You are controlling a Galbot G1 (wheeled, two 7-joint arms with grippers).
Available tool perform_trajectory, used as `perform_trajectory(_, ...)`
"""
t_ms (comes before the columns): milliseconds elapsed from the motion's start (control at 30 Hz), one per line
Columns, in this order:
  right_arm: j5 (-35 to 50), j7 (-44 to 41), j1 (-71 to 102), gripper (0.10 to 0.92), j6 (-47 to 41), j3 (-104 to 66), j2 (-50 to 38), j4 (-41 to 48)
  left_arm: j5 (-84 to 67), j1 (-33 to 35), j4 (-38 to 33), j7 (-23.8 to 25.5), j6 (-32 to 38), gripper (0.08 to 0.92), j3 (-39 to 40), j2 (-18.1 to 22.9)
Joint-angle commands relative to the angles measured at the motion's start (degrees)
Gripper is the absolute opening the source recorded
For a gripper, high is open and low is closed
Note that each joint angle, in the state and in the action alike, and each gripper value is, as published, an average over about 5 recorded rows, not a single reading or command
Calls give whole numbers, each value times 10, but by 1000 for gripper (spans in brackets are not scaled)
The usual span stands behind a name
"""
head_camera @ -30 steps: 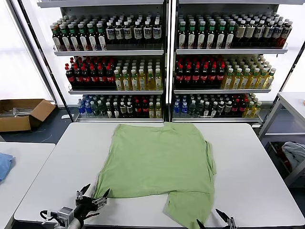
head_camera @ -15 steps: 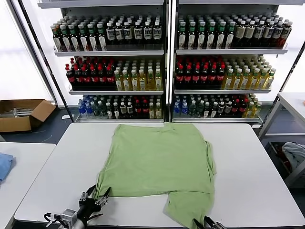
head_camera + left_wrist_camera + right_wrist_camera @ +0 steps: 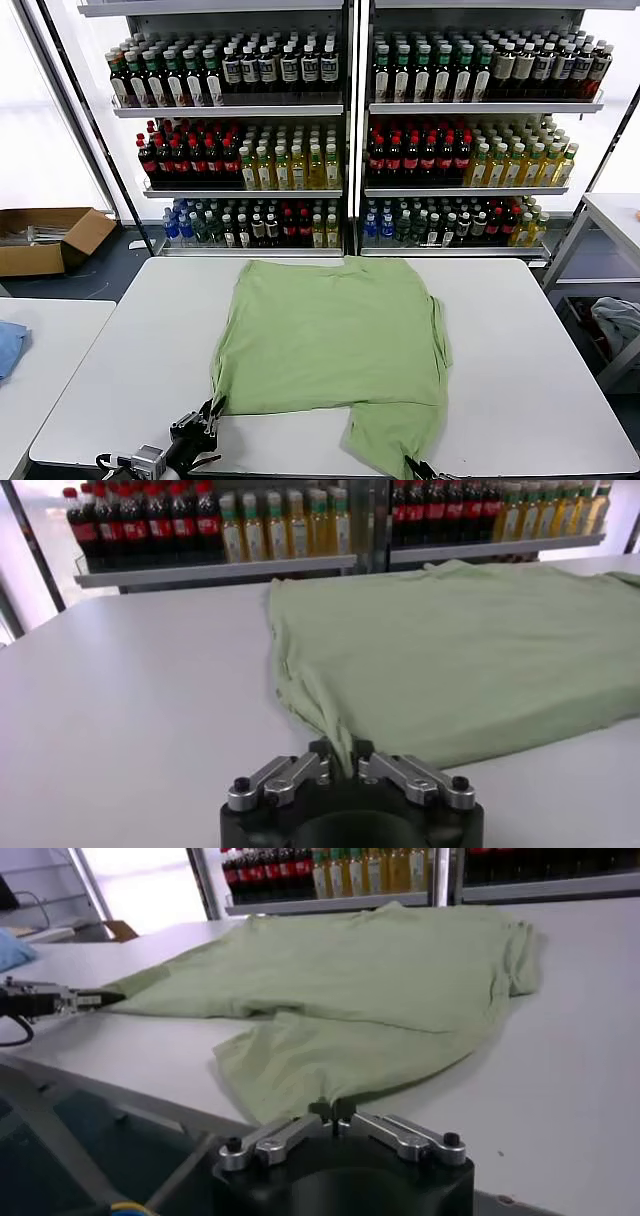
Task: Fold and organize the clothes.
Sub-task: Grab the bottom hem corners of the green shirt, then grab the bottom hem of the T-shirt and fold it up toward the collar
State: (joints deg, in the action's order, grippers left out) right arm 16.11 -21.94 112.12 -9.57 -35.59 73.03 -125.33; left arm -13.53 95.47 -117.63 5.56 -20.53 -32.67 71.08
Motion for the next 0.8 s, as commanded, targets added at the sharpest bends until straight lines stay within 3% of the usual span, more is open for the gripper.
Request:
perform_trajectory(33,56,-28,45,106,61,-25,9,-54,1,10,-33,-2,-3,102,-2,1)
perform_trajectory(567,160,-11,69,106,78,-42,6,-99,-14,88,-120,-5,-11,93,-51,-15)
perform_trajectory(800,192,53,-40,106,50,-21,26,-69,-50,33,-90,-13,-19,93,-60,-16)
